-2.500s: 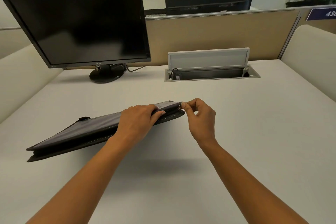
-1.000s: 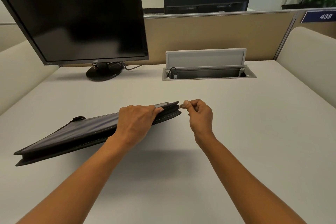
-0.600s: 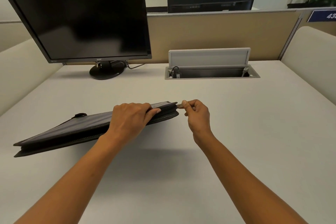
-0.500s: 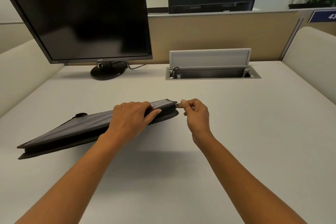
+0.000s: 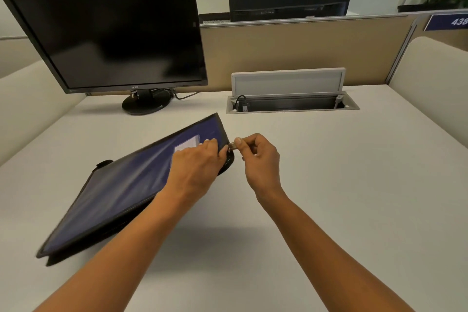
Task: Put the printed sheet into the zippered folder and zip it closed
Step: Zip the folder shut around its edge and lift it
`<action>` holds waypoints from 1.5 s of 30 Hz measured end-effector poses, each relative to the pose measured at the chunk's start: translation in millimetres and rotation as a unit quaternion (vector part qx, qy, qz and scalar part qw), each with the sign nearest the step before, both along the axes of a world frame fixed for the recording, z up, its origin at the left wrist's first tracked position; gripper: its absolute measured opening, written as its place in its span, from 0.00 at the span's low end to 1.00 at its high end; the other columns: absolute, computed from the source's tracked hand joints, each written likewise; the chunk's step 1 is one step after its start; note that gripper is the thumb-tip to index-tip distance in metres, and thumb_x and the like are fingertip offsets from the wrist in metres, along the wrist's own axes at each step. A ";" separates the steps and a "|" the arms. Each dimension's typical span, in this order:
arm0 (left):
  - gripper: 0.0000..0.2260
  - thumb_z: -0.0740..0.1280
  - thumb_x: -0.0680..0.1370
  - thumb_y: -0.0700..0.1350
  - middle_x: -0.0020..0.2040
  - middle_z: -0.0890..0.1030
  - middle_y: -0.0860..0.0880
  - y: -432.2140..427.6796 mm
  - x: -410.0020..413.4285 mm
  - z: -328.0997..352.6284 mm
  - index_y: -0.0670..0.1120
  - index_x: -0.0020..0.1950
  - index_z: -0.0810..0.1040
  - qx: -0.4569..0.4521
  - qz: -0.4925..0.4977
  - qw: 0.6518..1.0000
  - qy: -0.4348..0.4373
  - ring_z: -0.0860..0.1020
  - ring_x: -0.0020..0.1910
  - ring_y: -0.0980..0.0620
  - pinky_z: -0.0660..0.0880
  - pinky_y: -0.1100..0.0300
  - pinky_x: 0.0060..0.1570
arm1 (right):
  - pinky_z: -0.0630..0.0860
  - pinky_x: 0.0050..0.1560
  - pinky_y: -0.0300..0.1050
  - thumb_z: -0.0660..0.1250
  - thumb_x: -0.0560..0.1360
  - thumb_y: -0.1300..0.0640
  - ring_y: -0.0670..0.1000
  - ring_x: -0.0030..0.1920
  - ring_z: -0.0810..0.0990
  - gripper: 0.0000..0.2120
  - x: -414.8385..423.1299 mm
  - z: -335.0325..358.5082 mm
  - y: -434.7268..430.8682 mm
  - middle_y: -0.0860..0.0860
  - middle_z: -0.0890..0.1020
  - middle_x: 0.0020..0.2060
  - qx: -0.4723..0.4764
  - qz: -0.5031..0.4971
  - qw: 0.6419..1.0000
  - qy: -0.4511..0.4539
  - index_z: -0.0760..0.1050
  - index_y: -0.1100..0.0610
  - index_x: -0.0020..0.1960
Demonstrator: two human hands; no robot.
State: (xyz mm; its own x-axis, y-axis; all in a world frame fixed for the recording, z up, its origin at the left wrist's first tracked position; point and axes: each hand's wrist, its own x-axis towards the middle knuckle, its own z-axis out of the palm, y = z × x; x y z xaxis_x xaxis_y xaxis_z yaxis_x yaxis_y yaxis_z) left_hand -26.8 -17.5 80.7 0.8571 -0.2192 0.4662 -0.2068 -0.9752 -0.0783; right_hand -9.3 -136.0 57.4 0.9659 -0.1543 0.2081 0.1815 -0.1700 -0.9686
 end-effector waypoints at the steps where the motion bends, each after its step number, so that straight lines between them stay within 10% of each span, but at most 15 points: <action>1: 0.18 0.56 0.79 0.50 0.25 0.78 0.46 6.0 1.2 -2.0 0.41 0.38 0.78 -0.001 -0.010 1.000 -0.030 0.73 0.18 0.49 0.62 0.63 0.21 | 0.71 0.34 0.23 0.63 0.76 0.55 0.43 0.35 0.74 0.08 -0.4 1.1 1.2 0.48 0.78 0.38 -0.002 0.005 1.000 -0.010 0.75 0.60 0.46; 6: 0.30 0.43 0.82 0.51 0.22 0.77 0.46 24.0 -4.9 -1.3 0.40 0.36 0.80 -0.029 -0.078 0.991 -0.104 0.71 0.15 0.49 0.62 0.65 0.19 | 0.71 0.34 0.24 0.63 0.76 0.54 0.44 0.37 0.75 0.08 5.8 6.6 9.3 0.49 0.79 0.40 0.006 0.014 1.000 -0.016 0.75 0.59 0.46; 19: 0.26 0.50 0.82 0.47 0.34 0.84 0.40 74.0 -33.0 15.6 0.31 0.44 0.82 -0.100 -0.152 0.972 -0.152 0.81 0.28 0.45 0.70 0.61 0.37 | 0.70 0.37 0.31 0.63 0.76 0.54 0.45 0.35 0.73 0.09 36.6 13.6 36.2 0.50 0.77 0.38 0.013 0.035 0.999 -0.033 0.75 0.61 0.47; 24: 0.27 0.50 0.83 0.49 0.38 0.84 0.40 93.9 -46.1 25.3 0.30 0.47 0.81 -0.157 -0.145 0.968 -0.131 0.75 0.43 0.49 0.68 0.79 0.45 | 0.68 0.34 0.32 0.63 0.76 0.55 0.44 0.33 0.71 0.10 55.2 16.0 37.0 0.51 0.76 0.37 0.016 0.009 0.999 -0.051 0.75 0.63 0.48; 32: 0.26 0.49 0.83 0.50 0.49 0.69 0.81 121.0 -56.6 29.8 0.33 0.48 0.81 -0.203 -0.169 0.949 -0.170 0.71 0.42 0.69 0.62 0.86 0.43 | 0.67 0.33 0.34 0.63 0.76 0.55 0.45 0.31 0.70 0.11 83.2 19.4 39.0 0.53 0.77 0.36 0.012 -0.009 0.998 -0.066 0.75 0.64 0.47; 36: 0.29 0.48 0.83 0.49 0.50 0.67 0.83 129.9 -56.0 27.0 0.30 0.45 0.80 -0.202 -0.175 0.950 -0.162 0.68 0.43 0.82 0.61 0.87 0.43 | 0.72 0.37 0.43 0.63 0.76 0.55 0.48 0.34 0.71 0.09 92.0 20.9 40.7 0.54 0.78 0.37 0.002 -0.016 0.997 -0.078 0.74 0.61 0.45; 45: 0.17 0.48 0.83 0.49 0.46 0.68 0.81 124.7 -57.8 37.3 0.43 0.49 0.74 -0.229 -0.154 0.950 -0.145 0.68 0.40 0.67 0.60 0.86 0.40 | 0.72 0.42 0.46 0.63 0.76 0.53 0.50 0.43 0.72 0.11 103.0 11.8 47.3 0.60 0.80 0.47 -0.051 -0.110 0.988 -0.094 0.74 0.62 0.47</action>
